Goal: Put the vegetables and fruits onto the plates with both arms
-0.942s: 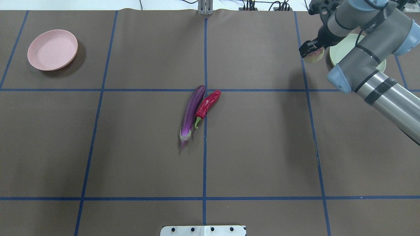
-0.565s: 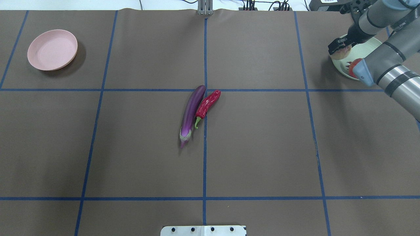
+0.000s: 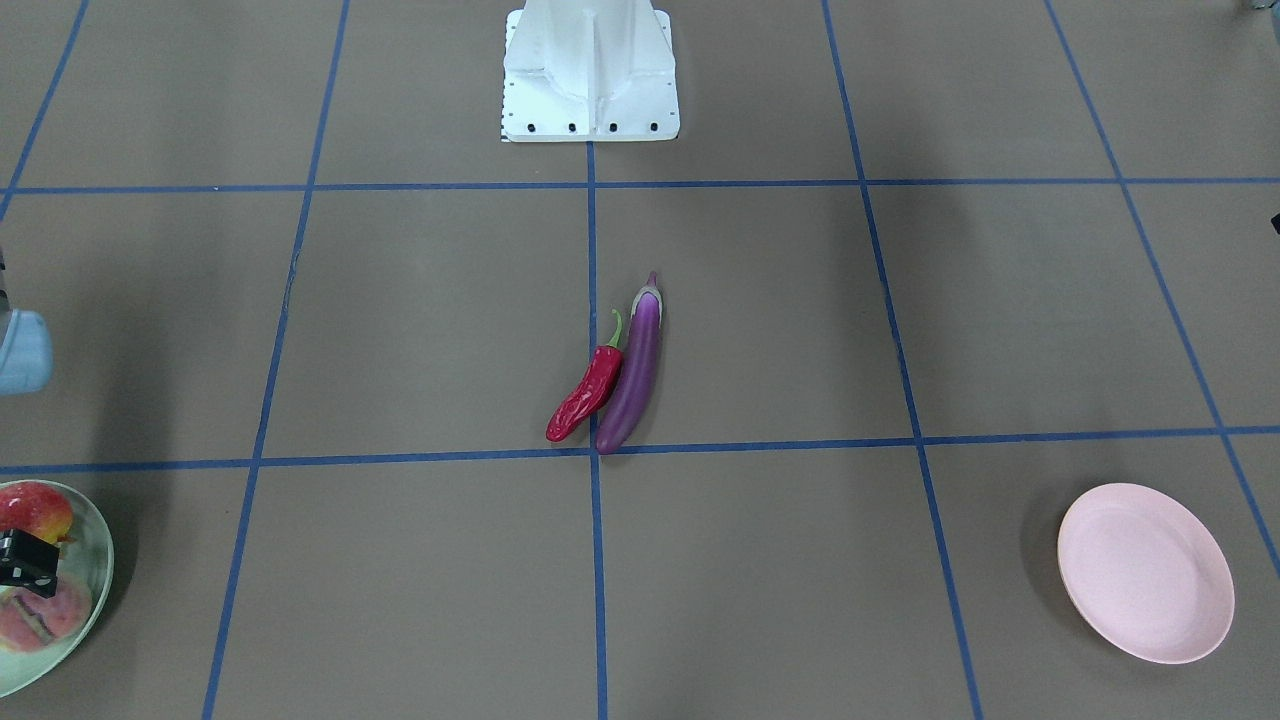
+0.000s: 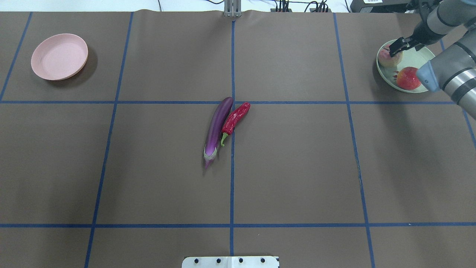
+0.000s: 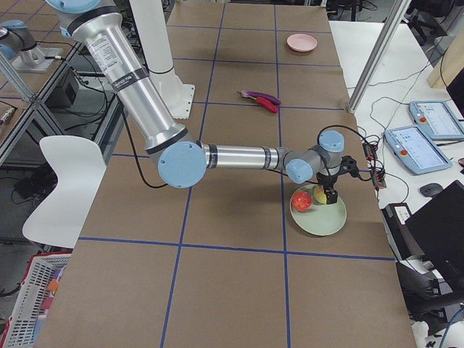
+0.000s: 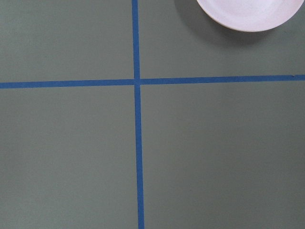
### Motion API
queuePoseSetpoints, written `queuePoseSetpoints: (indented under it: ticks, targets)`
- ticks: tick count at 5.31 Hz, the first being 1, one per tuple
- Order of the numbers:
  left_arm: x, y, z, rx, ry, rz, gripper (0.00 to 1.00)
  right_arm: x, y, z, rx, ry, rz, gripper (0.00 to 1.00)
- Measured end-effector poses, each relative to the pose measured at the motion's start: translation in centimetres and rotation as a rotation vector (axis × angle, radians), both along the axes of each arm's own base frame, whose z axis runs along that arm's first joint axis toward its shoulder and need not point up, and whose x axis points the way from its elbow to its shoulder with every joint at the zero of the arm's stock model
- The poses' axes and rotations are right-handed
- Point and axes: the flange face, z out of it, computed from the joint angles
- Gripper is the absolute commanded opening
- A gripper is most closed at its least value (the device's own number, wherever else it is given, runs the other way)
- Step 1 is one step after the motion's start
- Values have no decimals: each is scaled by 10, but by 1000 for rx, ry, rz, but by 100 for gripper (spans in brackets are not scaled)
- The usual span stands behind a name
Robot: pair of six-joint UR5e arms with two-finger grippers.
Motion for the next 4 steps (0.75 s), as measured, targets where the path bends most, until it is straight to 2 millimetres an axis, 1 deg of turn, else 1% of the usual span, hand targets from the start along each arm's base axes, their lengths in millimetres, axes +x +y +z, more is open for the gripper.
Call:
queuePoseSetpoints:
  ticks: [1,2,3,4]
  targets:
    - [0,0,-2,7,1,3,100,46,9,13,-50,-57,26,100]
    - [1,0,-3,13,1,4,100,98,43,26,-99,-126,52,100]
    - [1,-2,-5,18,2,4,100,139,94,26,-118,-148,85,100]
    - [2,-6,-10,31,2,4,100,164,144,18,-132,-147,96,100]
